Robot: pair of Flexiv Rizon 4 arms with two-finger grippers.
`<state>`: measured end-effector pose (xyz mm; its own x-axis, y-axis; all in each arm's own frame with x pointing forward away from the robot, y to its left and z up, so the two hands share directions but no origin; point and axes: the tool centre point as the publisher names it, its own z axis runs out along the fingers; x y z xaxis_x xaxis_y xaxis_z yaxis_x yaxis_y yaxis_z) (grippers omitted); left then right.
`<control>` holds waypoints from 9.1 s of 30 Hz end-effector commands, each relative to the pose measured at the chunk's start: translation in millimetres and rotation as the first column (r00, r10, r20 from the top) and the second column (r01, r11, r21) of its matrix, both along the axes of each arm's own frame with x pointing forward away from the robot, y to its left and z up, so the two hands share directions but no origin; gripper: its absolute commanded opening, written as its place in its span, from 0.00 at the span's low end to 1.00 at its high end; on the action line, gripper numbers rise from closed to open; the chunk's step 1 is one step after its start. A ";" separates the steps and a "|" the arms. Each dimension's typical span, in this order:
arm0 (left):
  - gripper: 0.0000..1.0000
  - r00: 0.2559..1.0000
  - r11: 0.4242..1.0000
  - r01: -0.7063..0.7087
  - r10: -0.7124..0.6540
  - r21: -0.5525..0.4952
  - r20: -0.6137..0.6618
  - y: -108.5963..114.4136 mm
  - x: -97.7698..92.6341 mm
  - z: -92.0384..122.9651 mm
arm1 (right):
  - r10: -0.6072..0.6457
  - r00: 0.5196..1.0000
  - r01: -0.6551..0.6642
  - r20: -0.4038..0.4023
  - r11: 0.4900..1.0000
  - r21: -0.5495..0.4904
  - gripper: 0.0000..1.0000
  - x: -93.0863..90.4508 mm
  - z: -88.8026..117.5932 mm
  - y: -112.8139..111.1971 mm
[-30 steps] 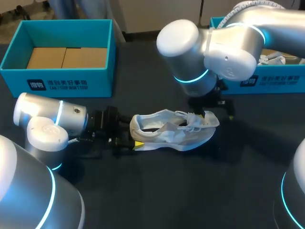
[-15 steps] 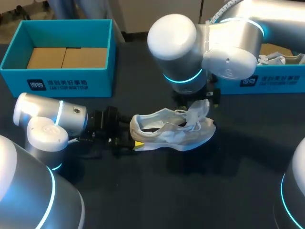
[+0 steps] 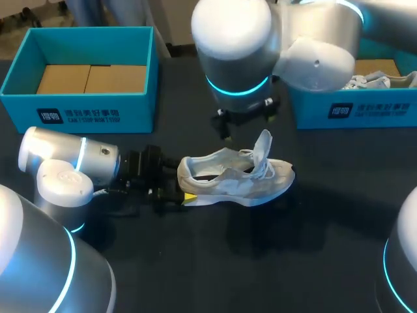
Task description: Take the shoe out of the shoebox, open the shoe tongue, remove and reinsert the insole, then place the shoe into the shoebox
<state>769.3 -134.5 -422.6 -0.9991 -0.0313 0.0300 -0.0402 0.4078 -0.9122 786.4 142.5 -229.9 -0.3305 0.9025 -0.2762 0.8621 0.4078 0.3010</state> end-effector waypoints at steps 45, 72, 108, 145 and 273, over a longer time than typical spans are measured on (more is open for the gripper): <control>0.00 1.000 1.000 -0.001 0.001 -0.001 0.000 0.3 -0.3 -4.2 | 0.871 0.388 -0.901 -0.301 0.427 0.074 0.00 -3.1 8.3 83.0; 0.00 1.000 1.000 -0.001 0.001 -0.001 0.000 0.3 -0.3 -4.2 | 0.836 0.416 -0.882 -0.357 0.467 0.066 0.00 -7.3 -69.6 67.5; 0.00 1.000 1.000 -0.001 0.001 -0.001 0.000 0.3 -0.3 -4.2 | 0.822 0.340 -0.848 -0.457 0.478 0.229 0.00 -33.5 -123.8 44.6; 0.00 1.000 1.000 -0.001 0.001 -0.001 0.000 0.3 -0.3 -4.2 | 0.820 0.411 -0.845 -0.399 0.506 0.171 0.41 -4.2 -166.2 47.8; 0.00 1.000 1.000 -0.001 0.001 -0.001 0.000 0.3 -0.3 -4.2 | 0.795 0.463 -0.780 -0.391 0.575 0.245 0.00 -29.4 -128.9 33.8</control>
